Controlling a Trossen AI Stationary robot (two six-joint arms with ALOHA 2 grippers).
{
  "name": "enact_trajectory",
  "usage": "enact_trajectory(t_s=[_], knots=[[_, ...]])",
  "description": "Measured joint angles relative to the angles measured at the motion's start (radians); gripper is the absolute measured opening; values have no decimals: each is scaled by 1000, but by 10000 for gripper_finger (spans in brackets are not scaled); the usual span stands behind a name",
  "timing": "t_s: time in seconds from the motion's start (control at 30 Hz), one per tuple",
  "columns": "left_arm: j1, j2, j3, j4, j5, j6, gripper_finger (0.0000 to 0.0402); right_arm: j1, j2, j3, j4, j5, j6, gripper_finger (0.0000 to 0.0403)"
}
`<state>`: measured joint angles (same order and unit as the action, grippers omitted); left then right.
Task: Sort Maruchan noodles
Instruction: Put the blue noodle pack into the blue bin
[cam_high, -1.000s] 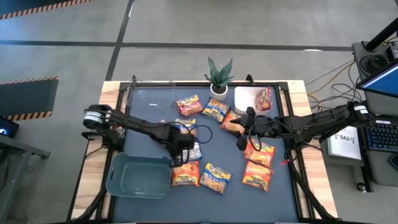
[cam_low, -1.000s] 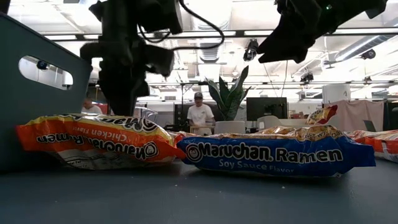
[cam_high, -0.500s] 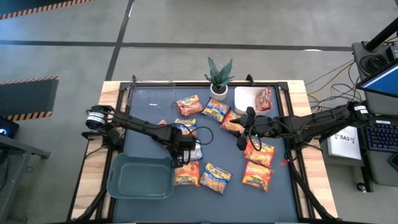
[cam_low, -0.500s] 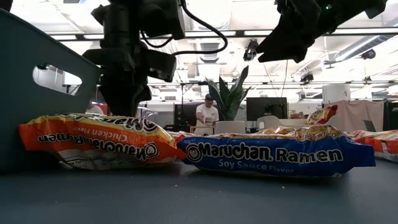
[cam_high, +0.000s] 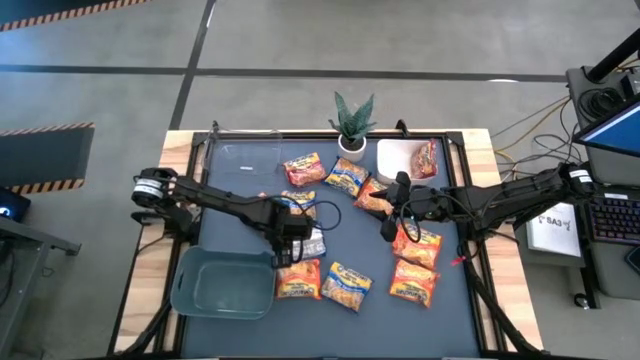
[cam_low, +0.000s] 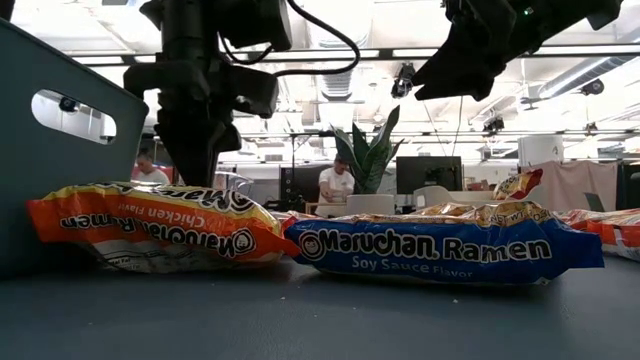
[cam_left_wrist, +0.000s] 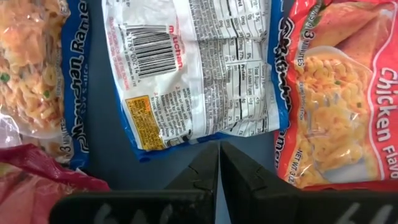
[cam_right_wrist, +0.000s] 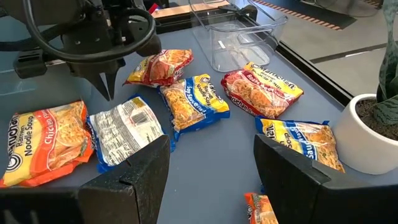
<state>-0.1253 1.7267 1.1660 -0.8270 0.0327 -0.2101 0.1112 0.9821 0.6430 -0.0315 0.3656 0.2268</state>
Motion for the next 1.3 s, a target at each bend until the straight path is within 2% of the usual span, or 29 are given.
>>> enact_trajectory(t_s=[0.23,0.43,0.57,0.67,0.77,0.97,1.3], knots=[[3,0,5,-2,1,22,0,0,0,0,0,0,-3,219],[3,0,93,-24,2,48,0,0,0,0,14,0,-17,219],[3,0,163,-27,-2,127,0,0,0,0,14,0,-19,219],[3,8,179,-10,-60,213,0,0,0,0,14,0,-30,219],[12,36,172,-6,-76,235,0,0,0,0,14,0,-36,219],[26,61,112,-54,-77,180,0,0,0,0,14,0,-35,219],[30,61,72,11,-96,138,0,0,0,0,14,0,-45,219]])
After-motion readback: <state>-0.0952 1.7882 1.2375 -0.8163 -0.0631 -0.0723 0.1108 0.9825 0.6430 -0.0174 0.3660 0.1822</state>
